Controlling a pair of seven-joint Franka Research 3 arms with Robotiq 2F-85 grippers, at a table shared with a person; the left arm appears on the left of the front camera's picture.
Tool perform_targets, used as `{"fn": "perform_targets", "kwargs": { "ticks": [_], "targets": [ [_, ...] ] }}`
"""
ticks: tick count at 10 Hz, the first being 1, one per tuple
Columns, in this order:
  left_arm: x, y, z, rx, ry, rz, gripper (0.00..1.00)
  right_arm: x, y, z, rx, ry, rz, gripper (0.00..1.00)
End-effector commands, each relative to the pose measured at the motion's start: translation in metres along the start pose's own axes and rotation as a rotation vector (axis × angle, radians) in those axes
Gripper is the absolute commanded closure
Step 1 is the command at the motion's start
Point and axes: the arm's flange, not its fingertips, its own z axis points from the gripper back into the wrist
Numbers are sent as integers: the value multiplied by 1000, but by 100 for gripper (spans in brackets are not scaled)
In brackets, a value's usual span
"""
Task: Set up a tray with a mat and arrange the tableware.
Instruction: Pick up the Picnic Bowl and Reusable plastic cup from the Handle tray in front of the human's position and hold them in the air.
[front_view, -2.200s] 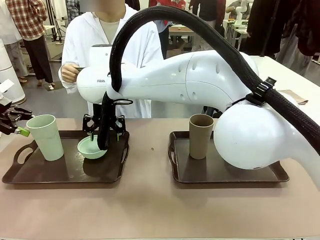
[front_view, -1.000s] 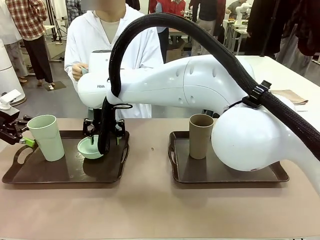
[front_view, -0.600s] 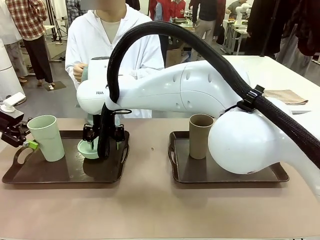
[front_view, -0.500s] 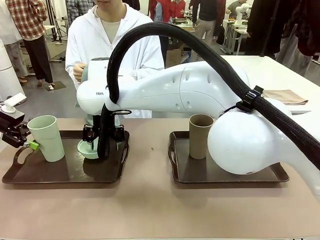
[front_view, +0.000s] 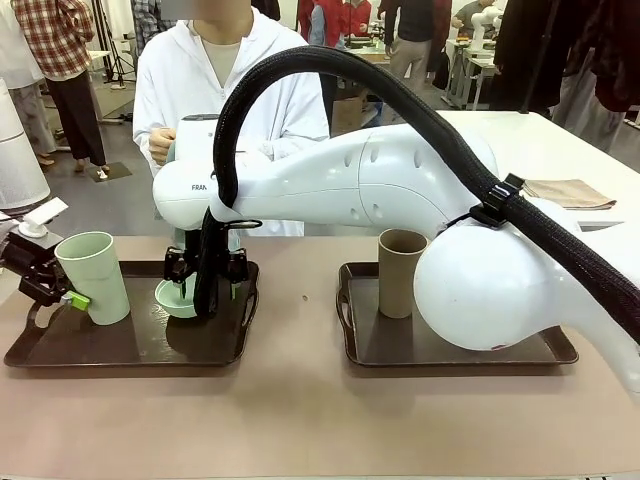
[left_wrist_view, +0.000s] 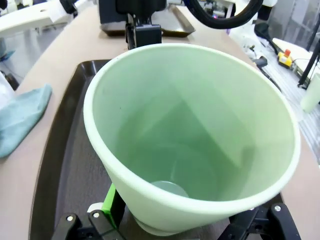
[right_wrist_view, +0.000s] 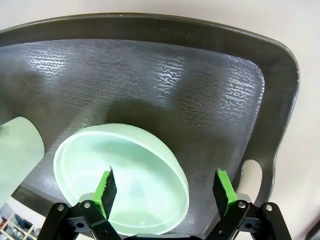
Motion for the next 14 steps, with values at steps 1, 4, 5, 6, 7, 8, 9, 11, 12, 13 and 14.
{"fn": "perform_targets", "kwargs": {
  "ticks": [1, 4, 5, 6, 7, 8, 9, 11, 12, 13, 14],
  "targets": [
    [-4, 0, -5, 14, 14, -35, 0, 9, 9, 0, -8, -42, -3, 0],
    [-7, 3, -9, 31, 14, -44, 0, 9, 9, -1, -9, -49, 11, 0],
    [-7, 4, -11, 39, 11, -55, 59, 8, 9, -1, -14, -56, 28, 58],
    [-6, 5, -10, 41, 8, -55, 59, 9, 8, -1, -15, -55, 30, 58],
    [-5, 5, -11, 38, 10, -51, 100, 9, 8, -1, -15, -55, 29, 100],
    [-6, 6, -11, 29, 19, -48, 65, 9, 9, -1, -17, -57, 30, 63],
    [-6, 6, -11, 27, 20, -49, 100, 9, 9, -1, -20, -57, 30, 100],
    [-5, 5, -11, 26, 24, -49, 100, 8, 9, -2, -25, -58, 31, 100],
    [-5, 5, -10, 29, 24, -48, 77, 7, 9, -2, -26, -57, 31, 100],
    [-5, 4, -10, 31, 25, -50, 77, 7, 10, -1, -28, -57, 32, 100],
    [-4, 4, -9, 35, 26, -49, 100, 7, 10, -1, -29, -58, 31, 100]
  ]
}}
